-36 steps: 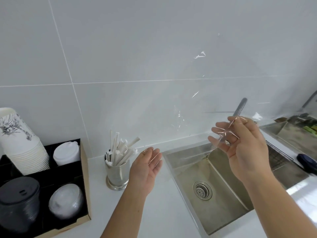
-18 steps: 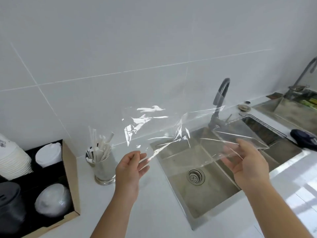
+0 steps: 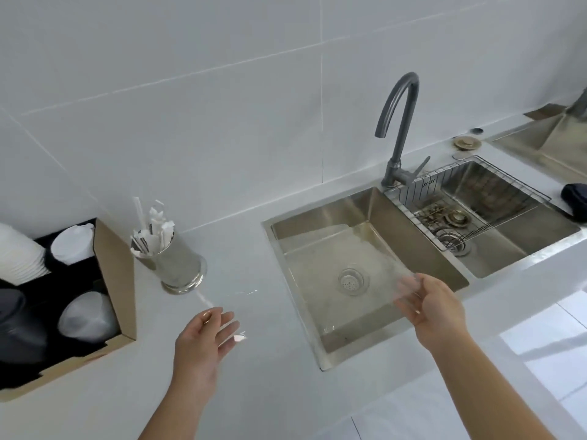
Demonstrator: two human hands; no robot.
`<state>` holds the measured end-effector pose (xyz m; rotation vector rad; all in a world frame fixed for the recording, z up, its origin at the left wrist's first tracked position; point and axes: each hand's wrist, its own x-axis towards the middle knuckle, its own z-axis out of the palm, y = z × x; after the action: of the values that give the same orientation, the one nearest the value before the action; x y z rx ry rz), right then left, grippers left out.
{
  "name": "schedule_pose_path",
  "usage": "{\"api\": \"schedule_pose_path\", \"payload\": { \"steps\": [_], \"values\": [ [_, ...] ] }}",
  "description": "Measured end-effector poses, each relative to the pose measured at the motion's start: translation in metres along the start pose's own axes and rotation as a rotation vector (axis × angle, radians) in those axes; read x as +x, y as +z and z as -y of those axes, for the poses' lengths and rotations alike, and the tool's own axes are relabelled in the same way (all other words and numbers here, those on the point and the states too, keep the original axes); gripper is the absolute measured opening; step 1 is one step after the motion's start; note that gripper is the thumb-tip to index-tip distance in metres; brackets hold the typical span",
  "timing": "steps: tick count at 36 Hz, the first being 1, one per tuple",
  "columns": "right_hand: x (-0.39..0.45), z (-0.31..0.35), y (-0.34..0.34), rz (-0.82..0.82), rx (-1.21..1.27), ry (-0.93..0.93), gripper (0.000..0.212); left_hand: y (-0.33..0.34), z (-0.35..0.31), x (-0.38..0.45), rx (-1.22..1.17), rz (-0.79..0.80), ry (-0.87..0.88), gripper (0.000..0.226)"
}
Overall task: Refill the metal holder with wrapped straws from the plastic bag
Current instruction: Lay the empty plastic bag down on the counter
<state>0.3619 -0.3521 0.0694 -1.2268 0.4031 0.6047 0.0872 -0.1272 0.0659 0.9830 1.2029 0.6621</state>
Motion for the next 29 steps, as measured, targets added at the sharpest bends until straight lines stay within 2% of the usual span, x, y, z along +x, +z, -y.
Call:
{"api": "schedule_pose_path", "payload": {
  "steps": [8,13,17,21,26,29],
  "values": [
    [0.004,-0.037,-0.004,0.082,-0.180,0.052,0.011,-0.047,0.035,-0.018,0.009,-0.105,-0.129,0.012],
    [-0.004,-0.057,-0.004,0.190,-0.317,0.072,0.021,-0.084,0.046,-0.026,0.009,-0.158,-0.180,0.012],
    [-0.016,-0.076,0.002,0.271,-0.446,0.156,0.028,-0.119,0.053,-0.030,0.001,-0.190,-0.224,0.014],
    [-0.028,-0.100,0.016,0.304,-0.534,0.187,0.020,-0.148,0.056,-0.030,0.001,-0.183,-0.265,0.013],
    [-0.049,-0.137,0.036,0.279,-0.722,0.165,0.038,-0.193,0.057,-0.023,-0.018,-0.160,-0.343,0.010],
    [-0.065,-0.155,0.048,0.312,-0.852,0.211,0.037,-0.224,0.057,-0.018,-0.060,-0.130,-0.403,0.010]
  ]
}}
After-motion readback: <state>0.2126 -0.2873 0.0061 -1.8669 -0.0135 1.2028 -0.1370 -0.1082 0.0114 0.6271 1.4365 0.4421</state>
